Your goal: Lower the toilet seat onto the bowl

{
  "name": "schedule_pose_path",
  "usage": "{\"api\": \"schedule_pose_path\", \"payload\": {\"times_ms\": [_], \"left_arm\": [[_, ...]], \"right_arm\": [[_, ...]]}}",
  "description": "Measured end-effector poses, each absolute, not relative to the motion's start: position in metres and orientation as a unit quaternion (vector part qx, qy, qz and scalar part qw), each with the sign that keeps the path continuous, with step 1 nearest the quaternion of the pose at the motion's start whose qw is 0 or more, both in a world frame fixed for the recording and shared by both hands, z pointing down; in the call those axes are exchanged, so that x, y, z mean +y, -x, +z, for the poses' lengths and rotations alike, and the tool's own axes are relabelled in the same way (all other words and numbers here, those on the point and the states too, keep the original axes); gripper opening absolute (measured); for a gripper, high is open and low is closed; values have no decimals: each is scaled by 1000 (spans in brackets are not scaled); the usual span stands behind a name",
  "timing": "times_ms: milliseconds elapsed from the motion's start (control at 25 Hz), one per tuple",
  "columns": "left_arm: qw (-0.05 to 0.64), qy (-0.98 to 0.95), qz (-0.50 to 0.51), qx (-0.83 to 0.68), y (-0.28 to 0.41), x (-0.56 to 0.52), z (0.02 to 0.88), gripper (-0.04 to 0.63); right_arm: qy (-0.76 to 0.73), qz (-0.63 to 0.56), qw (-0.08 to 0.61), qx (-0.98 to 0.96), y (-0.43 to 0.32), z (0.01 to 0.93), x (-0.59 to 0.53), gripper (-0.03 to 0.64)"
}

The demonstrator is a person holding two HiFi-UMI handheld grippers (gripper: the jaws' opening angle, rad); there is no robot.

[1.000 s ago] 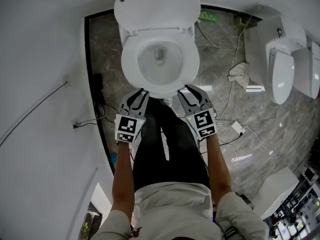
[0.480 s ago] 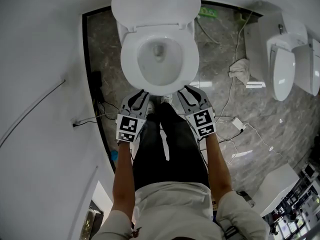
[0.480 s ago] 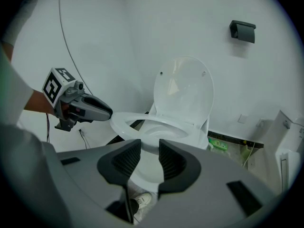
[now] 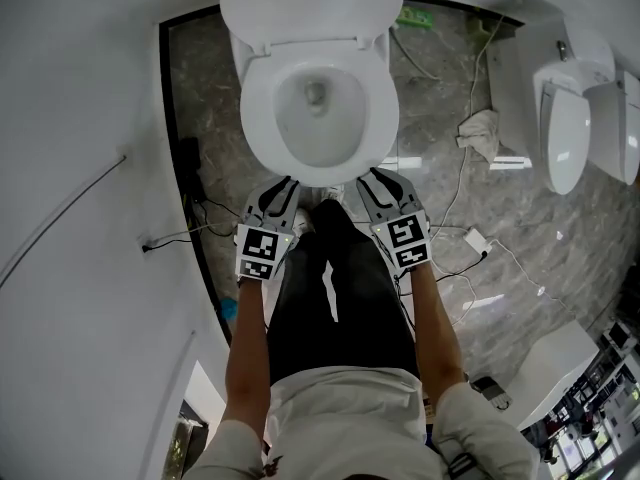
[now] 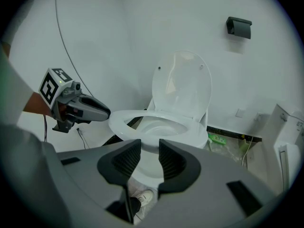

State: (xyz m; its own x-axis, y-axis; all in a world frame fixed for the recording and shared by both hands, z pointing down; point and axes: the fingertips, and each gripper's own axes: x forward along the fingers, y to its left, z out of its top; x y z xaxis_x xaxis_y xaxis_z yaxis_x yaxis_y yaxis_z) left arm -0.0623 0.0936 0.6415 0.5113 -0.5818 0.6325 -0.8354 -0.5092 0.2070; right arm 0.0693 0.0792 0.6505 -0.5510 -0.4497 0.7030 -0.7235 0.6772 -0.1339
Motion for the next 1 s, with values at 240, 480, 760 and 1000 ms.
{"api": "schedule_pose_path", "payload": {"times_ms": [240, 480, 760, 1000], "left_arm": [[246, -837, 252, -418, 61, 101, 653, 75], [244, -840, 254, -413, 59, 108, 667, 75], [247, -841, 249, -412, 58, 115, 682, 72], [253, -840, 253, -408, 56, 120, 695, 69]], "right_arm": [[-358, 218, 326, -848, -73, 662, 88, 135], [-373, 233, 316, -841, -75, 675, 95, 130], [-376, 236, 321, -837, -76, 691, 102, 130], [-375, 241, 329, -833, -78, 705, 108, 130]]}}
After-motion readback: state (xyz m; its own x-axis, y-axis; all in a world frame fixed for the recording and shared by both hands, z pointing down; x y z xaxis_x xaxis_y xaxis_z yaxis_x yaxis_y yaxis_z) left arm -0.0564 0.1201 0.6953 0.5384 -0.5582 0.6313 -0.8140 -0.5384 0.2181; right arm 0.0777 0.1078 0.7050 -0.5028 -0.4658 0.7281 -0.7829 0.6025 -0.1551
